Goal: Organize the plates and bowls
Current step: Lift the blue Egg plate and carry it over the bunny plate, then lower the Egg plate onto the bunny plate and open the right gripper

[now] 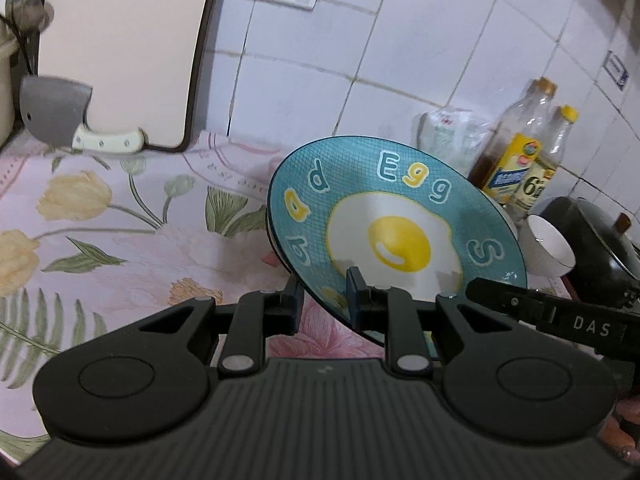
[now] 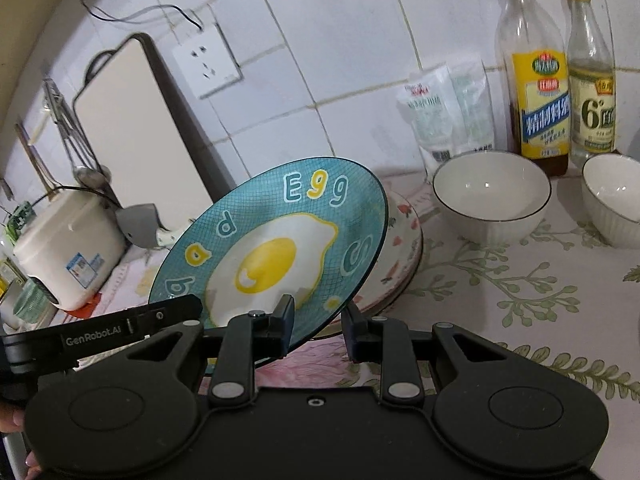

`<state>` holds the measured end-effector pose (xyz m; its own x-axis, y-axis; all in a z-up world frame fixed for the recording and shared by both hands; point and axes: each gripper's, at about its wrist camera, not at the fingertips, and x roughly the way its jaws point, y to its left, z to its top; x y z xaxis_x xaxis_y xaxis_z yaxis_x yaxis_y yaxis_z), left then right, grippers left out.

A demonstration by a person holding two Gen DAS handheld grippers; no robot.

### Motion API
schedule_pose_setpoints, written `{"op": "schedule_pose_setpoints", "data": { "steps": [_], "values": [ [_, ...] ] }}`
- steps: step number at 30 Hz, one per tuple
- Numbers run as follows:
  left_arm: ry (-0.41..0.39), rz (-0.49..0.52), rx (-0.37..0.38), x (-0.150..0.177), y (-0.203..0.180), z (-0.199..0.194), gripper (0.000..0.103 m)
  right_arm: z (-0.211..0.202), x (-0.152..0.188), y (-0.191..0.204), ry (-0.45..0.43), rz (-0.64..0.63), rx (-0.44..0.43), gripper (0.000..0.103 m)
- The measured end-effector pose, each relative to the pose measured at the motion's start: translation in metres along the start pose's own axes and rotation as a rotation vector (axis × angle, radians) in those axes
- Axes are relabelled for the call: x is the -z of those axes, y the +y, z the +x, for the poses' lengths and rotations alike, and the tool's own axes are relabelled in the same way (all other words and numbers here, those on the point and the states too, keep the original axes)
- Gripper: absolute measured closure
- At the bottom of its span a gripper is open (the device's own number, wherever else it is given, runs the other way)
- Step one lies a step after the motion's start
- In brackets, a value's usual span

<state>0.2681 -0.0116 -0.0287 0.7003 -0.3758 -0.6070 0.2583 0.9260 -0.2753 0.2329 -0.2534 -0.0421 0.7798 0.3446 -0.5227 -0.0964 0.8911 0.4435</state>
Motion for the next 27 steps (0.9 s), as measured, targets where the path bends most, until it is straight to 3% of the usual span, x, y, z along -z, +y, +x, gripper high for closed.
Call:
{"op": "schedule_pose_setpoints", "data": {
  "steps": [5,11,19,24,27],
  "values": [
    [0.024,-0.01,-0.009,-0.006,0.004,0.022,0.083,0.017,-0.007,-0.009,0.019,0.0,0.011,0.073],
    [0.041,0.015,-0.07,-0.014,0.003,0.042,0.083,0.04,-0.013,-0.017,0.068,0.006,0.016,0.072],
    [0.094,0.001,-0.086,-0.017,0.006,0.059,0.08,0.042,-0.018,-0.014,0.089,0.009,0.04,0.07],
    [0.127,0.023,-0.121,-0.016,0.002,0.065,0.078,0.047,-0.02,-0.004,0.095,-0.054,0.132,0.063],
    [0.115,0.036,-0.135,-0.015,0.0,0.065,0.078,0.048,-0.014,0.001,0.051,-0.125,0.176,0.063]
  ]
}}
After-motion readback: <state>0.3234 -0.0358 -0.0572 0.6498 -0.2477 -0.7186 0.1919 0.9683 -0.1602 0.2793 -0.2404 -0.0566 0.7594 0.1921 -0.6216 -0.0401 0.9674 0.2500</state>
